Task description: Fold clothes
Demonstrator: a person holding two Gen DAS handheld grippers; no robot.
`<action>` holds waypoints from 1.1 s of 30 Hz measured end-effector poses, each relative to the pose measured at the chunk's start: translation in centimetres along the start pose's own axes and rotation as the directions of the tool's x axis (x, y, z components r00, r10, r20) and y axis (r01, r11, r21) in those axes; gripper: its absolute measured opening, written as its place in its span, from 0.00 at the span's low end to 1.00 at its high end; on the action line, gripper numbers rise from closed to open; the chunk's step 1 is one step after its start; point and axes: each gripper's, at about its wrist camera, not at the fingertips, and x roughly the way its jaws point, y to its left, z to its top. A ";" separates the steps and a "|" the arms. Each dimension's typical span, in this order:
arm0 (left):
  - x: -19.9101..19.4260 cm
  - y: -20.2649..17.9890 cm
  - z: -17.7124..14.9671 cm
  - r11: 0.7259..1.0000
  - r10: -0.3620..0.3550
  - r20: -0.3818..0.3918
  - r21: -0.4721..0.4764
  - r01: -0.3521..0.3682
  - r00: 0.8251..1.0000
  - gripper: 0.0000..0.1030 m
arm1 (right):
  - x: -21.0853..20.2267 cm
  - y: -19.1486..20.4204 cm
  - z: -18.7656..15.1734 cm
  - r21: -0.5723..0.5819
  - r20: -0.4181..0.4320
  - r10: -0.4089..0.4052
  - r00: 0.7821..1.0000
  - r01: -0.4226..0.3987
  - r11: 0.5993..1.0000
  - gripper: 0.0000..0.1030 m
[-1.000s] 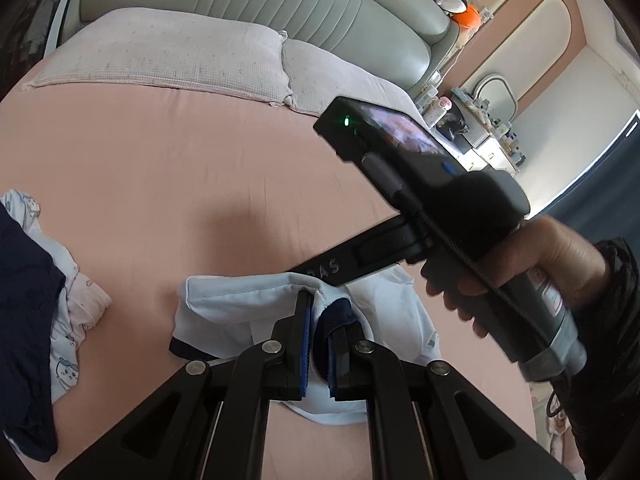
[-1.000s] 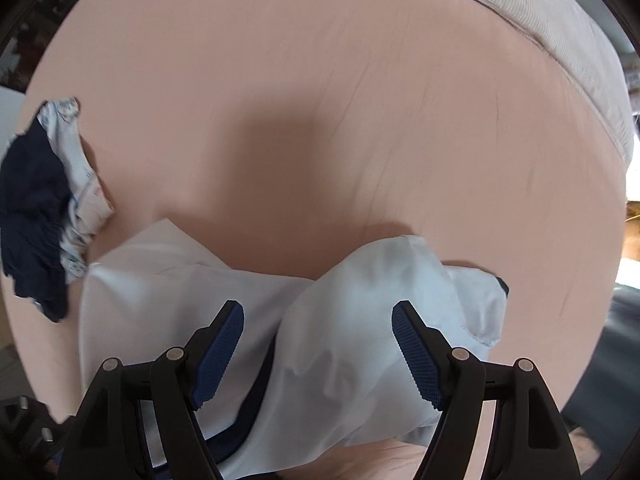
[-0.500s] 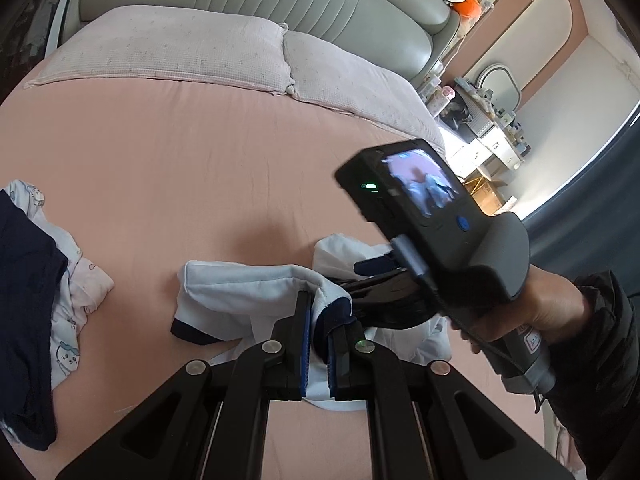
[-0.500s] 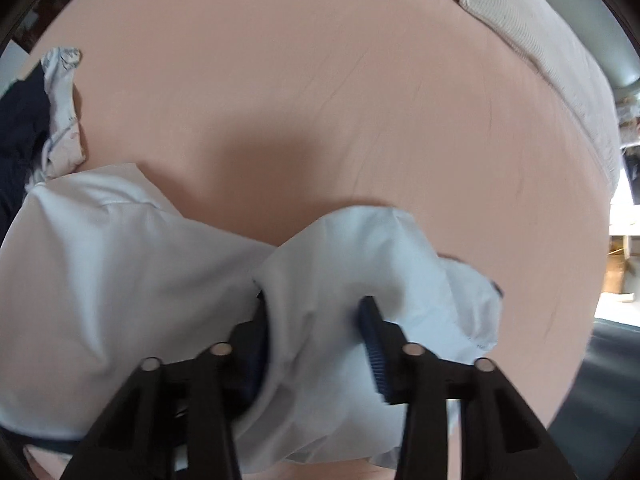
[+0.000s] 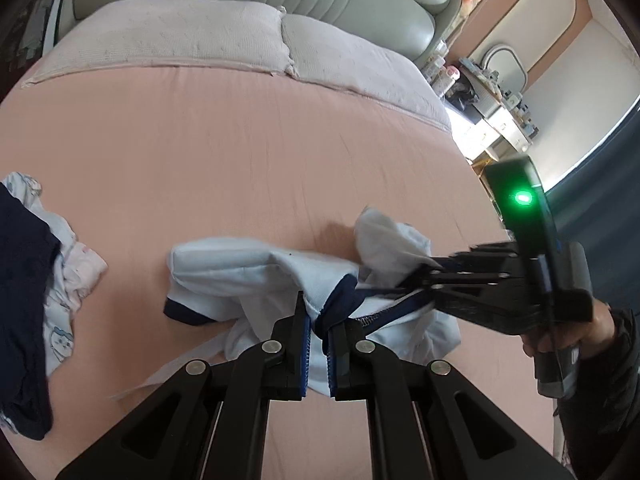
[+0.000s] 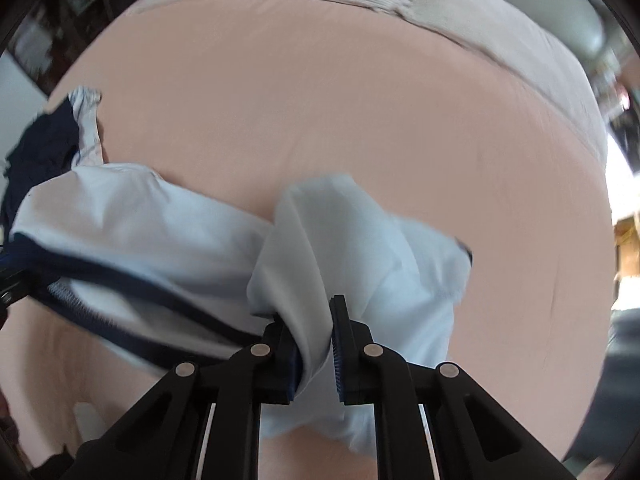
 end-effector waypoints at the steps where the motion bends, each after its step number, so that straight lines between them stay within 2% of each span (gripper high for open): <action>1: 0.3 -0.1 -0.2 1.000 -0.001 -0.011 0.003 0.001 1.000 0.05 | -0.2 -0.7 -1.1 0.029 0.005 0.004 1.000 -0.005 1.000 0.11; 6: 1.9 -1.2 -1.3 0.999 0.006 -0.069 0.038 -0.003 0.998 0.05 | -1.1 -2.9 -5.4 0.125 0.029 0.017 0.999 -0.020 0.992 0.11; 9: 2.6 -1.8 -1.6 0.998 0.027 -0.084 0.055 -0.022 0.996 0.05 | -2.2 -4.0 -6.9 0.185 0.064 0.009 0.998 -0.021 0.983 0.11; 15: 3.7 -2.1 -1.5 0.997 0.059 -0.112 0.056 -0.053 0.992 0.05 | -3.9 -6.1 -9.0 0.316 0.151 0.041 0.988 -0.088 0.945 0.11; 18: 4.0 -2.0 -1.6 0.995 0.081 -0.123 0.061 -0.074 0.989 0.05 | -3.6 -7.4 -10.1 0.380 0.193 0.080 0.978 -0.150 0.913 0.11; 22: 4.9 -2.2 -2.0 0.994 0.086 -0.148 0.072 -0.077 0.985 0.05 | -2.1 -8.4 -12.8 0.474 0.239 0.153 0.959 -0.253 0.843 0.11; 28: 6.2 -2.6 -2.4 0.992 0.102 -0.180 0.093 -0.086 0.978 0.05 | -1.0 -10.1 -14.8 0.475 0.329 0.167 0.930 -0.316 0.821 0.11; 30: 6.2 -2.6 -2.5 0.992 0.102 -0.181 0.095 -0.086 0.978 0.05 | -0.9 -10.0 -15.4 0.452 0.340 0.187 0.922 -0.334 0.827 0.12; 31: 6.2 -2.5 -2.5 0.992 0.099 -0.181 0.095 -0.083 0.978 0.05 | -0.7 -10.3 -15.5 0.441 0.340 0.180 0.923 -0.325 0.837 0.19; 32: 6.1 -2.5 -2.5 0.992 0.099 -0.180 0.096 -0.083 0.979 0.05 | -0.6 -10.9 -15.3 0.433 0.338 0.147 0.930 -0.292 0.853 0.35; 33: 5.9 -2.5 -2.5 0.992 0.097 -0.179 0.097 -0.081 0.979 0.05 | -1.0 -10.9 -15.2 0.427 0.335 0.105 0.936 -0.250 0.869 0.42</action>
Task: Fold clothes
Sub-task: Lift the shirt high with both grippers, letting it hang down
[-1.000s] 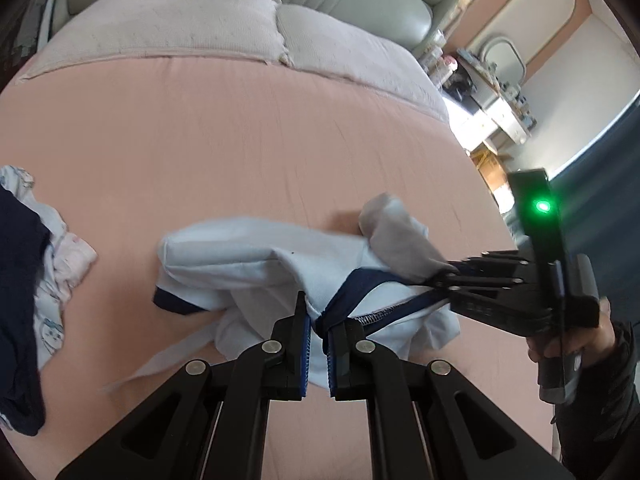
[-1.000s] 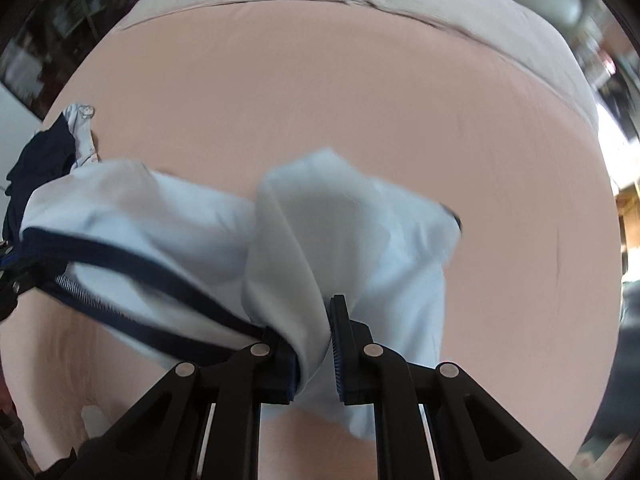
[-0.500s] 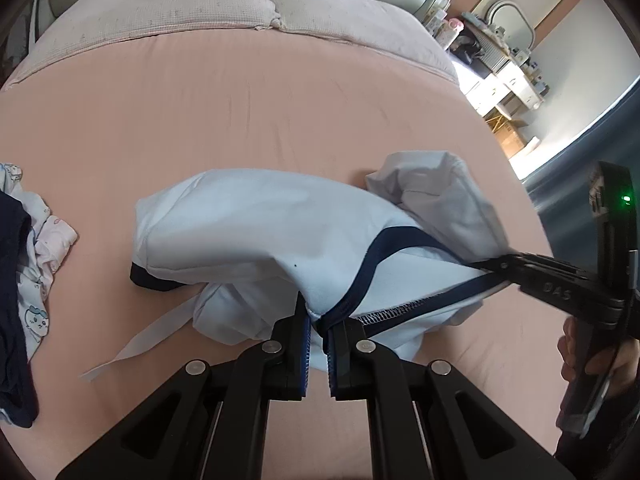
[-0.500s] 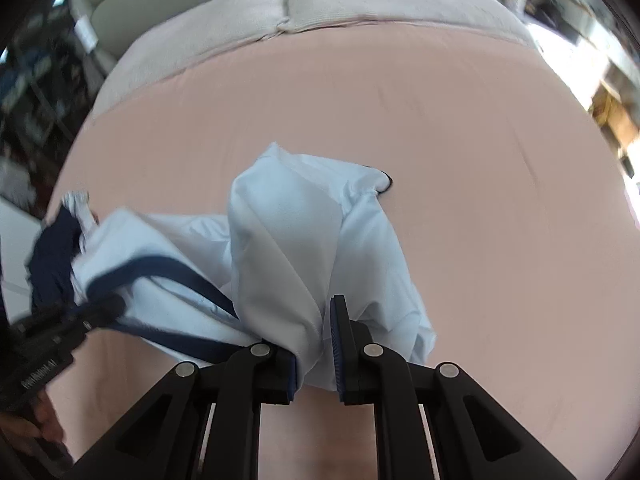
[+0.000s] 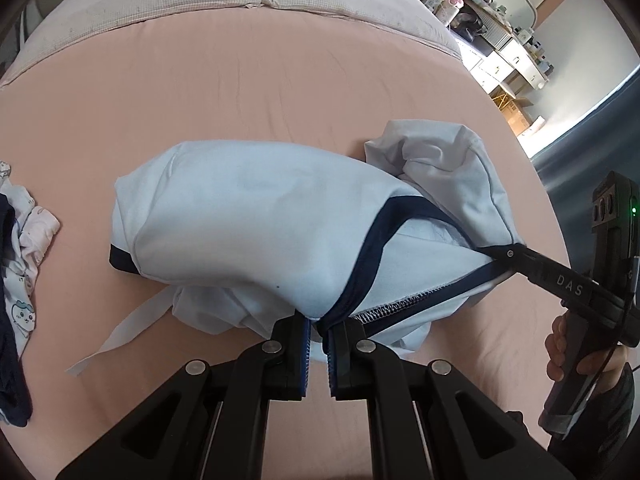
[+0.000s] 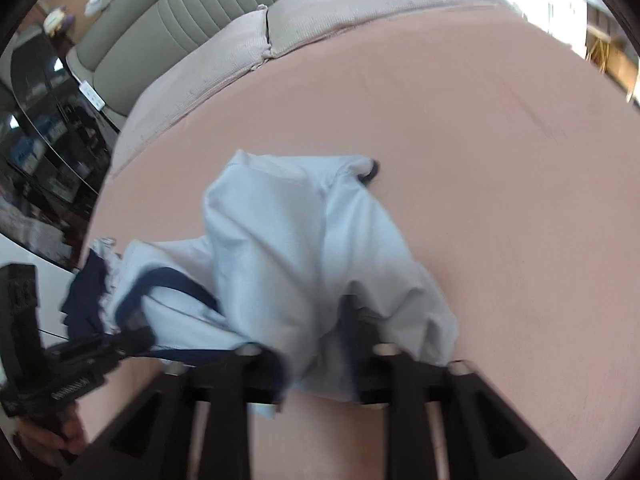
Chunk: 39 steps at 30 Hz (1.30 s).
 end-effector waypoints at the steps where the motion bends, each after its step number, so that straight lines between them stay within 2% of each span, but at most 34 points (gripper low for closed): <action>1: -0.1 0.0 0.0 1.000 -0.006 0.000 0.001 0.006 1.000 0.05 | -0.3 0.2 0.2 -0.023 0.017 -0.039 0.999 0.039 0.999 0.51; 3: -0.3 0.1 -0.2 1.000 -0.007 -0.002 0.008 0.007 1.000 0.05 | -1.0 1.2 0.4 -0.106 0.050 -0.095 0.994 0.100 0.989 0.54; 5: -0.3 -0.1 -0.2 1.000 -0.005 -0.002 0.017 0.005 1.000 0.05 | -1.0 2.7 0.3 -0.214 0.074 -0.156 0.985 0.168 0.962 0.54; 7: -0.3 -0.3 -0.1 1.000 -0.007 -0.002 0.024 0.007 1.000 0.05 | -0.3 4.7 -0.5 -0.339 0.109 -0.239 0.965 0.262 0.904 0.54; 9: -0.3 -0.3 -0.1 0.999 -0.018 -0.003 0.030 0.018 1.000 0.05 | 0.6 6.4 -0.9 -0.441 0.155 -0.309 0.938 0.345 0.829 0.54; 11: -0.3 -0.2 -0.2 0.999 -0.013 0.002 0.034 0.013 1.000 0.05 | 2.0 7.9 -1.0 -0.503 0.213 -0.362 0.908 0.419 0.756 0.53; 12: -0.3 -0.2 -0.1 0.999 -0.011 0.004 0.031 0.011 1.000 0.05 | 2.4 8.3 -0.8 -0.505 0.235 -0.381 0.894 0.447 0.738 0.49; 13: -0.1 -0.2 0.0 1.000 -0.010 0.007 0.025 0.009 1.000 0.05 | 2.2 8.2 -0.7 -0.491 0.239 -0.389 0.890 0.456 0.742 0.22; 14: -0.1 -0.2 0.2 1.000 -0.012 0.012 0.016 0.012 1.000 0.05 | 2.1 8.1 -0.6 -0.477 0.243 -0.398 0.885 0.466 0.745 0.05; 15: -0.2 -0.1 0.2 1.000 -0.009 0.022 0.006 0.009 1.000 0.05 | 2.3 8.2 -0.3 -0.457 0.240 -0.396 0.886 0.463 0.759 0.05; 18: -1.0 0.5 0.4 1.000 0.011 0.067 -0.014 -0.010 0.998 0.05 | 4.5 9.0 1.6 -0.378 0.227 -0.343 0.911 0.407 0.832 0.05; 22: -2.4 0.7 1.5 0.999 0.019 0.123 -0.028 -0.016 0.992 0.05 | 2.1 10.0 3.4 -0.287 0.286 -0.317 0.904 0.397 0.872 0.05; 28: -4.7 1.0 3.6 0.999 0.032 0.194 -0.036 -0.025 0.981 0.05 | -1.1 12.3 7.2 -0.247 0.378 -0.257 0.889 0.364 0.898 0.04; 32: -6.4 0.5 5.9 0.999 0.020 0.236 -0.045 -0.009 0.972 0.05 | -3.0 13.7 10.2 -0.242 0.438 -0.226 0.870 0.356 0.903 0.04; 39: -11.1 -1.1 9.7 1.000 0.013 0.337 -0.029 -0.004 0.941 0.05 | -7.7 15.2 13.0 -0.212 0.511 -0.162 0.844 0.306 0.928 0.04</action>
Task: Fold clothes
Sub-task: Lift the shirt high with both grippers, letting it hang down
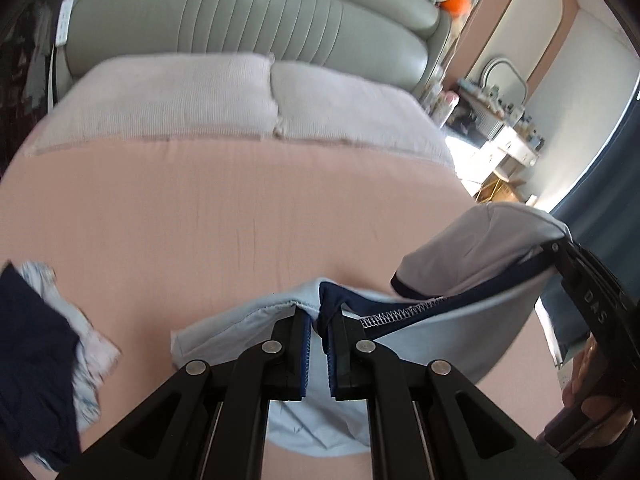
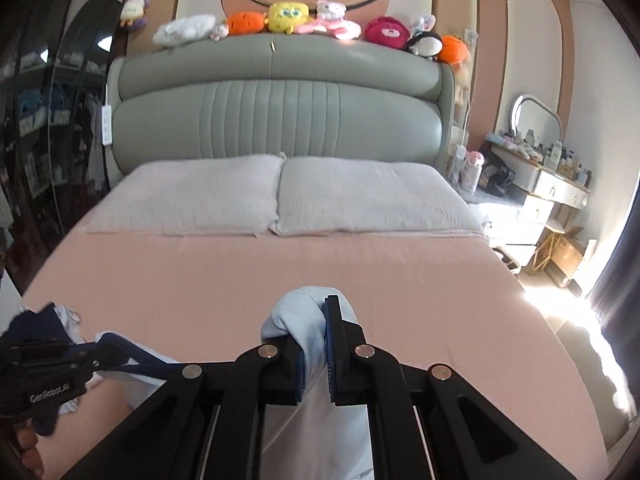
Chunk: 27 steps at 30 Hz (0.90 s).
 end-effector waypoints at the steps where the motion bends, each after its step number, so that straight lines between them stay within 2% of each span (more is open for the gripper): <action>1: -0.7 -0.3 0.8 1.000 -0.001 0.017 0.003 0.001 1.000 0.05 | -0.7 -0.1 0.8 0.007 0.015 0.010 1.000 -0.010 1.000 0.04; 6: -3.7 -2.5 4.7 1.000 0.002 0.115 0.026 -0.005 0.993 0.05 | -4.6 -0.7 5.2 0.035 0.104 0.061 0.993 -0.065 0.997 0.04; 8: -4.7 -3.5 6.5 1.000 0.000 0.152 0.027 -0.005 0.988 0.05 | -6.1 -0.7 6.9 0.030 0.146 0.059 0.988 -0.064 0.998 0.04; 12: -7.9 -5.0 10.0 0.999 0.014 0.236 0.028 -0.021 0.972 0.05 | -8.6 -1.0 10.3 0.037 0.214 0.079 0.974 -0.089 0.995 0.04; 16: -10.7 -6.1 12.4 0.999 0.013 0.306 0.034 -0.024 0.952 0.05 | -10.1 -1.8 13.1 0.064 0.239 0.107 0.965 -0.125 0.990 0.04; 20: -13.2 -7.6 13.6 0.997 0.014 0.370 0.069 -0.043 0.929 0.05 | -12.0 -2.6 15.0 0.069 0.275 0.103 0.956 -0.126 0.990 0.04; 27: -12.3 -8.9 17.2 0.990 0.027 0.402 0.113 -0.079 0.915 0.05 | -10.7 -3.5 17.7 0.112 0.250 0.052 0.967 -0.082 0.990 0.04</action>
